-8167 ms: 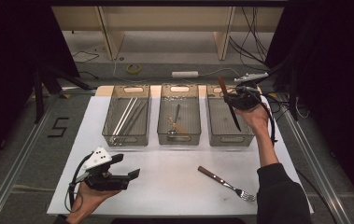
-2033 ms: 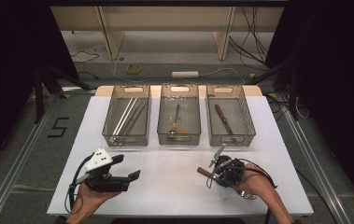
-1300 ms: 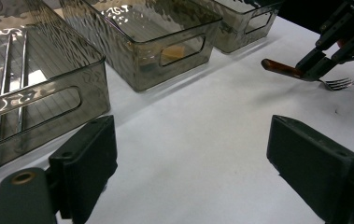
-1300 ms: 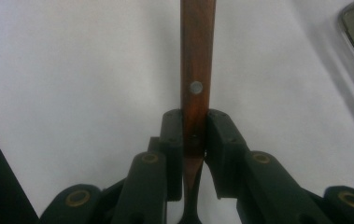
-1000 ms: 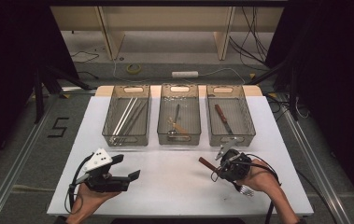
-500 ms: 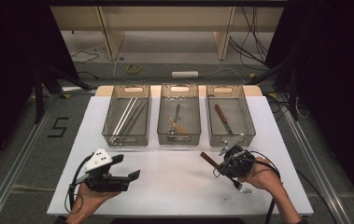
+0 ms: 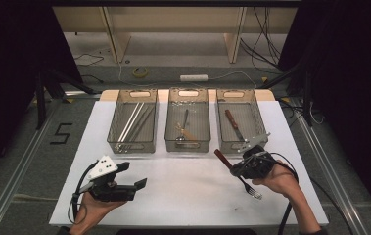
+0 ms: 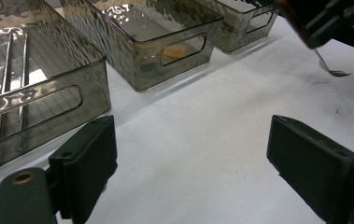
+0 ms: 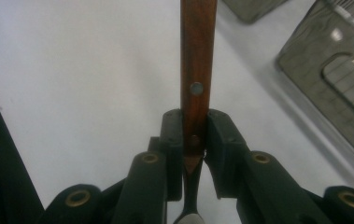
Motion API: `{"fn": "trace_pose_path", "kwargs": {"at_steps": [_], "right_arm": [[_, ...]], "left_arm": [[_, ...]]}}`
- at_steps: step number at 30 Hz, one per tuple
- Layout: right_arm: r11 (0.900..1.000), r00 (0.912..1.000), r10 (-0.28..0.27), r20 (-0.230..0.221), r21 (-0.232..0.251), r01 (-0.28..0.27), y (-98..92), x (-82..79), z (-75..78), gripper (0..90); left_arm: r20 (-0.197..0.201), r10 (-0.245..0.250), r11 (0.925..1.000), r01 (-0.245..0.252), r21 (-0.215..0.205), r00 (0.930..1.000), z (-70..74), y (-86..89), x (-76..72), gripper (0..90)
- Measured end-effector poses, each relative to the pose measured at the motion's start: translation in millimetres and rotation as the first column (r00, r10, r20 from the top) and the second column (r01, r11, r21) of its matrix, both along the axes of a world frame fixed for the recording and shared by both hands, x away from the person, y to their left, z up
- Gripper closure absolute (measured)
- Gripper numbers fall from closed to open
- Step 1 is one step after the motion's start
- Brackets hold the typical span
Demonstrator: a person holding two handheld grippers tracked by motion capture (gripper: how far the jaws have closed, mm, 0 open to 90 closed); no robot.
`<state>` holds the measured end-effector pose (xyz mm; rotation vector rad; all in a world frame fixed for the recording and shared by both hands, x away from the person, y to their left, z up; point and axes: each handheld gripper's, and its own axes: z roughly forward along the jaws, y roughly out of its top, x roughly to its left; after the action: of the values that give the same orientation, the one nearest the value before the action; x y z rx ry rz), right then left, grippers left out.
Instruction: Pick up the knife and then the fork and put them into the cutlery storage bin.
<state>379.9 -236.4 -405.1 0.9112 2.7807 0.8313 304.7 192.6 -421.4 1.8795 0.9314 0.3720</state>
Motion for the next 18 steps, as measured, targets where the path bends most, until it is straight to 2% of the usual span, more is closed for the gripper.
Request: {"fn": "trace_pose_path", "kwargs": {"at_steps": [2,6,9,14,18], "right_arm": [[0.999,0.9997,-0.022,0.003,0.050,0.022,-6.7,3.7,6.0,78.0],[0.988,0.9968,-0.075,0.029,0.136,0.070,-20.5,15.1,22.7,78.0],[0.982,0.9927,-0.107,0.054,0.164,0.097,-25.6,24.1,33.5,78.0],[0.964,0.9829,-0.166,0.080,0.223,0.144,-30.7,38.2,47.4,78.0],[0.956,0.9750,-0.197,0.103,0.239,0.168,-31.6,48.8,56.8,78.0]], "left_arm": [[-0.002,0.003,1.0000,-0.003,-0.004,1.0000,0.0,0.2,0.0,15.6],[0.000,0.001,1.0000,-0.001,0.000,1.0000,-0.1,0.1,0.3,15.6],[-0.001,0.001,1.0000,-0.001,-0.001,1.0000,-0.1,0.2,0.3,15.6],[-0.002,0.004,1.0000,-0.004,-0.006,1.0000,-0.1,0.5,0.1,15.6],[-0.001,0.002,1.0000,-0.002,-0.004,1.0000,0.1,0.2,-0.1,15.6]]}}
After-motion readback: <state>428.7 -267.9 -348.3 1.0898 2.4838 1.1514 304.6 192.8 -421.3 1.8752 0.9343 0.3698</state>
